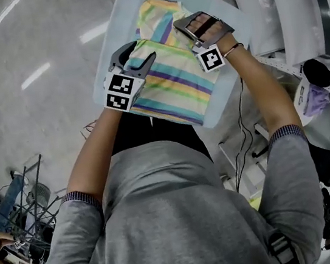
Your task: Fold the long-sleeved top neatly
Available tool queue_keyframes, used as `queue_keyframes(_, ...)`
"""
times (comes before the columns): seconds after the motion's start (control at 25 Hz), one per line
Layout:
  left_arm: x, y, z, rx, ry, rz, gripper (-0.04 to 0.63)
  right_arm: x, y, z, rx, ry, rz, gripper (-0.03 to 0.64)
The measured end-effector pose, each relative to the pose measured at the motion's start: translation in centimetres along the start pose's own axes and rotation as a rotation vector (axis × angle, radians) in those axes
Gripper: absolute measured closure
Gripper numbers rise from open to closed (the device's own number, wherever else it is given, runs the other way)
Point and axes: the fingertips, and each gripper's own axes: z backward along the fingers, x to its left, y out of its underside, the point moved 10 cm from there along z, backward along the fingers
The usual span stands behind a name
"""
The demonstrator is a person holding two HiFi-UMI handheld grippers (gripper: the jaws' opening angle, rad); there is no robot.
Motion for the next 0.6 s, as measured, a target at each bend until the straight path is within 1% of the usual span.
queue_keyframes(0.12, 1.4, 1.1, 0.7, 0.017, -0.017, 0.025, 0.321, 0.9, -1.5, -3.2, -0.033, -0.039, 0.001, 0.583)
queue_keyframes(0.24, 2.4, 1.9, 1.1, 0.031, -0.021, 0.039, 0.321, 1.9, -2.7, -5.8, -0.037, -0.090, -0.049, 0.563)
queue_keyframes(0.32, 3.2, 2.3, 1.0, 0.040, -0.013, 0.043, 0.321, 2.0, -3.3, -6.9, -0.022, -0.120, -0.102, 0.511)
queue_keyframes(0.4, 3.9, 2.4, 1.0, 0.049, -0.006, 0.043, 0.321, 1.6, -4.0, -7.5, -0.001, -0.132, -0.157, 0.436)
queue_keyframes(0.44, 4.2, 2.4, 1.0, 0.053, -0.004, 0.038, 0.321, 1.5, -4.4, -7.7, 0.008, -0.137, -0.188, 0.422)
queue_keyframes(0.48, 4.4, 2.3, 1.0, 0.058, -0.002, 0.031, 0.321, 1.5, -4.9, -7.8, 0.016, -0.145, -0.225, 0.390)
queue_keyframes(0.52, 4.5, 2.3, 1.0, 0.064, 0.001, 0.025, 0.321, 1.3, -5.3, -7.7, 0.024, -0.153, -0.268, 0.344)
queue_keyframes(0.6, 4.7, 2.2, 0.9, 0.076, 0.014, 0.011, 0.321, 0.9, -5.9, -6.9, 0.051, -0.167, -0.361, 0.293)
